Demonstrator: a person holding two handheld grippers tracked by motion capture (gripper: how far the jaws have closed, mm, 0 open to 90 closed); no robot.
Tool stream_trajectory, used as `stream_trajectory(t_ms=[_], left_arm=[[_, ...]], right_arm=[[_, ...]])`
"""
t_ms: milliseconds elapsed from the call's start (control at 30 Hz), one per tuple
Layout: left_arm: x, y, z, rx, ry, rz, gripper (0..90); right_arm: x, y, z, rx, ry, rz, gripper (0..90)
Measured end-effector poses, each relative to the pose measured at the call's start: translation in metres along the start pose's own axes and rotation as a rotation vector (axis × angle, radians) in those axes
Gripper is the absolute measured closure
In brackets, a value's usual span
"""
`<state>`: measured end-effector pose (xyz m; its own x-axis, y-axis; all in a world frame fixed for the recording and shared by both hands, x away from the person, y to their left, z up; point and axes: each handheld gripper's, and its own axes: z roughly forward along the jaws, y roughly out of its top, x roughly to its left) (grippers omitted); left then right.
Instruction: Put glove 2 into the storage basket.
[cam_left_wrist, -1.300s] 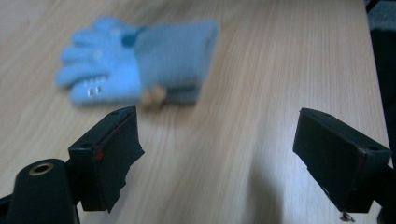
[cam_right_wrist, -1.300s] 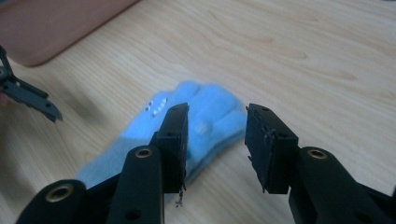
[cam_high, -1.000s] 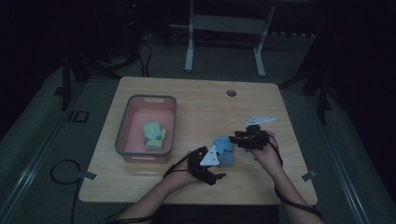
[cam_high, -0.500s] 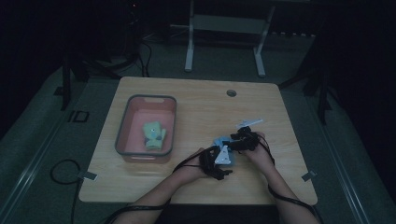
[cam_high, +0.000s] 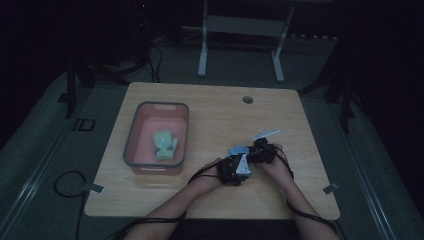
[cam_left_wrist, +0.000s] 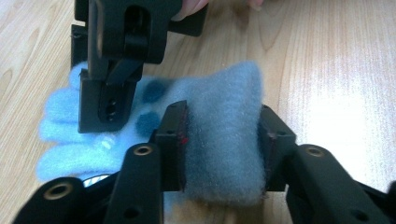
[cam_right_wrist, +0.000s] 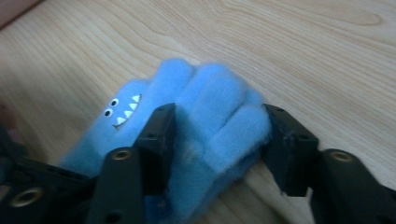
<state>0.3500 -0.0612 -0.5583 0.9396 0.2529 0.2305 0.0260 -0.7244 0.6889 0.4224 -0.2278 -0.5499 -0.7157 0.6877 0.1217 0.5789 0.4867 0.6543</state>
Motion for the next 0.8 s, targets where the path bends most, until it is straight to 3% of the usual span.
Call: stream_trajectory(t_ms=[167, 333, 533, 800], left_arm=[[0.003, -0.003, -0.001, -0.014, -0.013, -0.015, 70.2], [0.008, -0.002, -0.004, -0.011, -0.043, -0.043, 74.4], [0.010, -0.001, -0.007, -0.001, -0.044, -0.046, 75.3], [0.018, 0.010, -0.027, 0.007, -0.029, -0.022, 75.5]], right_arm=[[0.001, 0.001, 0.001, 0.009, 0.040, 0.002, 65.2], [0.000, 0.002, 0.002, 0.025, 0.099, 0.066, 75.8], [-0.001, 0.005, 0.000, 0.009, 0.120, 0.101, 78.2], [0.009, 0.019, -0.010, -0.023, 0.097, 0.068, 81.5]])
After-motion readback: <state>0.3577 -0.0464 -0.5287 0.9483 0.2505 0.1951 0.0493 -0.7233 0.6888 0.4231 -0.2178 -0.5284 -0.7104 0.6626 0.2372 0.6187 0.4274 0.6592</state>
